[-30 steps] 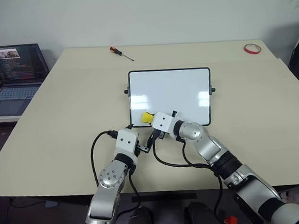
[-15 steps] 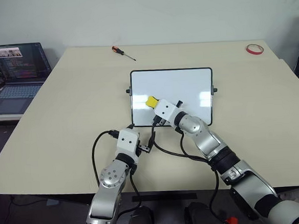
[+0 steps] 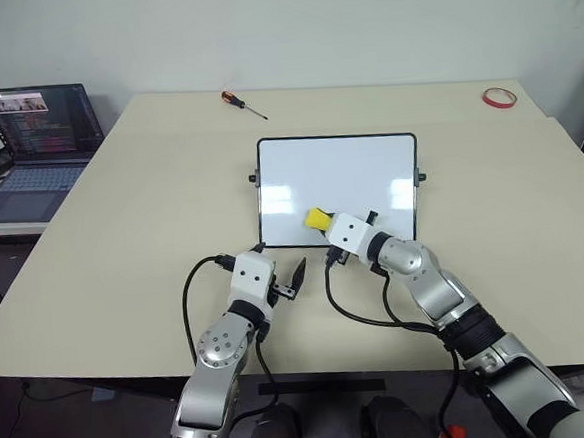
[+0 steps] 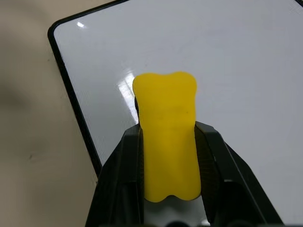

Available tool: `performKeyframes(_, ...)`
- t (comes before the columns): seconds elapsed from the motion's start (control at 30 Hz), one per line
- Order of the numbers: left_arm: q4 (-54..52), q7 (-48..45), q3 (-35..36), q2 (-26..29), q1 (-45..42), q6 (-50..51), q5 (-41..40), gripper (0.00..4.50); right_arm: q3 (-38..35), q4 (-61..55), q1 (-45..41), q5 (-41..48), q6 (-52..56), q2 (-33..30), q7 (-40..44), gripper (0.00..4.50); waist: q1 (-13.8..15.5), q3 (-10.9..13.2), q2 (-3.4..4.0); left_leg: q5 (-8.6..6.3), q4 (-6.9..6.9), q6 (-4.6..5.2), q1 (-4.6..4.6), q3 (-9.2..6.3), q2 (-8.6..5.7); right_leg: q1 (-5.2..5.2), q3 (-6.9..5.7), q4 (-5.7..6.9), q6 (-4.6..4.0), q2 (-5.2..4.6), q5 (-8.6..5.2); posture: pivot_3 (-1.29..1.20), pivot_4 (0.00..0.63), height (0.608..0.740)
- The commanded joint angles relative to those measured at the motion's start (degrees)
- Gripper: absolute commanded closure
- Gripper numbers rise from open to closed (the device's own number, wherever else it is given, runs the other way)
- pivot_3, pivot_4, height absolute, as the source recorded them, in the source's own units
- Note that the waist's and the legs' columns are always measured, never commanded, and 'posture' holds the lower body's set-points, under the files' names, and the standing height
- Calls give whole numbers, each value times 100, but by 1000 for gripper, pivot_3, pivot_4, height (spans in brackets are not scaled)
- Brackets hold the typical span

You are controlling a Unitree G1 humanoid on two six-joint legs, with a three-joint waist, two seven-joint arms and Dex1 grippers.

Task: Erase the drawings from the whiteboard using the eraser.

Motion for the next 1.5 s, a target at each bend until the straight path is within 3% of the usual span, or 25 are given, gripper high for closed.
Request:
performKeyframes(0.03, -146, 0, -14, -31, -43, -82, -7, 0, -96, 82, 168, -63, 322, -180, 100, 3356, 0, 0, 0, 0, 0, 0, 0, 1, 0, 0, 1, 0, 0, 0, 0, 0, 150, 740)
performKeyframes(0.47, -156, -49, -6, -19, -91, -85, -6, 0, -268, -167, 218, 105, 423, -87, 64, 3356, 2, 0, 0, 0, 0, 0, -1, 1, 0, 0, 1, -1, 0, 0, 0, 0, 150, 740)
performKeyframes(0.67, -167, -171, 82, 94, -102, -149, -71, 0, -1013, -1731, 1002, 1154, 963, -190, 535, 3356, 26, 1, 1, 0, -2, 0, -10, -5, -3, -6, 1, -6, 1, -2, 0, 0, 150, 740)
performKeyframes(0.87, 88, -424, 99, 108, -392, -319, -219, 0, -1398, -3140, 1665, 1590, 1597, -387, 647, 3356, -19, 7, 1, -1, -5, 0, -12, -9, 1, -12, 2, -5, 1, -2, -1, 0, 150, 740)
performKeyframes(1.23, 1258, -2087, -14, 349, -1631, -834, -972, 0, -2798, -4568, 3117, 1569, 2744, -697, -98, 3356, 3, 11, -2, -1, -8, 0, -13, 2, 0, -12, -2, -6, 1, 5, -3, 0, 150, 740)
performKeyframes(1.33, 1737, -2931, -207, 448, -2038, -1165, -1157, 0, -3454, -4941, 3491, 1707, 3558, -362, -513, 3356, 10, 12, -4, -1, -7, 0, -17, 6, -5, -12, 0, -8, 3, 2, -4, 0, 150, 740)
performKeyframes(1.5, 2308, -4035, -592, 590, -2403, -1716, -1166, 0, -3890, -5067, 3553, 1917, 4166, -177, -694, 3356, -55, 13, 1, -1, -13, 0, -10, 15, 1, -15, 8, -6, 2, 7, -4, 0, 150, 740)
